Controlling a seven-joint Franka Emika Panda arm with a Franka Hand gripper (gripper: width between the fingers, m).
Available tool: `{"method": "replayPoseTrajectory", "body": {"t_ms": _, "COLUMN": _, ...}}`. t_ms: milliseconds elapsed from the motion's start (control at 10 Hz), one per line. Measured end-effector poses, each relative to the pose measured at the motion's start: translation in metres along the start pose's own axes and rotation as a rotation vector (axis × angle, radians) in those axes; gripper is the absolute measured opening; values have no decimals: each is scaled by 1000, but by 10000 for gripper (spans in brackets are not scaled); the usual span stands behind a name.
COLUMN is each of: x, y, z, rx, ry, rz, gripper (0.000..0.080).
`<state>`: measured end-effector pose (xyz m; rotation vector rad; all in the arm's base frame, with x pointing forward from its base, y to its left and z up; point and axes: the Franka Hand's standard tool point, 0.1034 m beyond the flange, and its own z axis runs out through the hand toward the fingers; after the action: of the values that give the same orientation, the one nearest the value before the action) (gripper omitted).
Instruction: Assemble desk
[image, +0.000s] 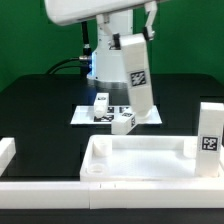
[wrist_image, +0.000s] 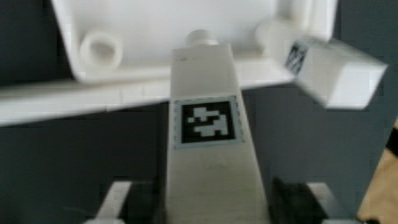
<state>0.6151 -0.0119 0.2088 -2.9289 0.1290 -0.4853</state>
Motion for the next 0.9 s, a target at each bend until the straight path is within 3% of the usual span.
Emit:
{"method": "replayPoseTrajectory", "body": {"t_ms": 100, "x": 3, "y": 2, "z": -1, "rx": -45, "ry": 98, "rz": -24, "gripper": 281}}
{"method": "replayPoseTrajectory", "body": {"t_ms": 400, "x": -5, "y": 7, "z": 4, "rx": -54, "ry": 92, "rz": -30, "gripper": 281}}
{"method": "replayPoseTrajectory", "body": {"t_ms": 500, "x": -10, "y": 21, "z": 12, "rx": -67, "ry": 74, "rz": -48, "gripper": 281}}
{"method": "replayPoseTrajectory", "body": {"t_ms": 700, "x": -14, "y": 24, "z": 31, "rx": -89, "ry": 46, "rz": -67, "gripper": 281}}
{"method": "replayPoseTrajectory", "body": {"t_ms": 900, "x": -14, "y": 29, "z": 34, "rx": -101, "ry": 52, "rz": -81, "gripper": 281}}
